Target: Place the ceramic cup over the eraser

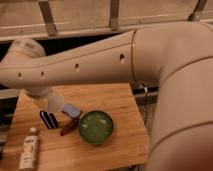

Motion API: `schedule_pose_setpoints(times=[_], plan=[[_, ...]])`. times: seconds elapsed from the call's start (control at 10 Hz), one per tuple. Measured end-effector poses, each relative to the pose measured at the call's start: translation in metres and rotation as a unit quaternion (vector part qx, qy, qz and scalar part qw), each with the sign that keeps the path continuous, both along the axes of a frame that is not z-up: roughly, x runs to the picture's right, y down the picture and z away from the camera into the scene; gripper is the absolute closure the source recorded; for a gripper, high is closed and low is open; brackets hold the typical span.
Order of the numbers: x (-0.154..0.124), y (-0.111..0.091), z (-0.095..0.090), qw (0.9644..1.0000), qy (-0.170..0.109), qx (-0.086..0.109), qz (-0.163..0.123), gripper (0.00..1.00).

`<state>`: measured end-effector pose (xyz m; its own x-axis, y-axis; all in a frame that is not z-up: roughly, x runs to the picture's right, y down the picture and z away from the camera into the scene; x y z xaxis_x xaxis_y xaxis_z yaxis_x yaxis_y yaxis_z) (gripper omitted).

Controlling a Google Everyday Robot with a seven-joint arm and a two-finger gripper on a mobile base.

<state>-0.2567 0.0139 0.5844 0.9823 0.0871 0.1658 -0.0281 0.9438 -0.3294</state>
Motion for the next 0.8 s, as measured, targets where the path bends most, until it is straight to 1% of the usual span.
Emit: schedule_pose_setpoints(times=[0.1, 0.2, 0.3, 0.4, 0.5, 0.8], plan=[[-0.012, -0.009, -0.002, 0.9999, -0.008, 0.003, -0.007, 1.0], [-0.022, -0.016, -0.001, 0.9998, -0.015, 0.003, -0.014, 1.0], [-0.029, -0.019, 0.004, 0.9996, -0.02, 0.002, -0.02, 1.0], [-0.038, -0.018, 0.012, 0.9993, -0.025, -0.001, -0.03, 1.0], [-0.046, -0.011, 0.024, 0.9987, -0.028, -0.007, -0.042, 1.0], [-0.051, 0.011, 0.058, 0.9967, -0.02, -0.03, -0.073, 1.0]])
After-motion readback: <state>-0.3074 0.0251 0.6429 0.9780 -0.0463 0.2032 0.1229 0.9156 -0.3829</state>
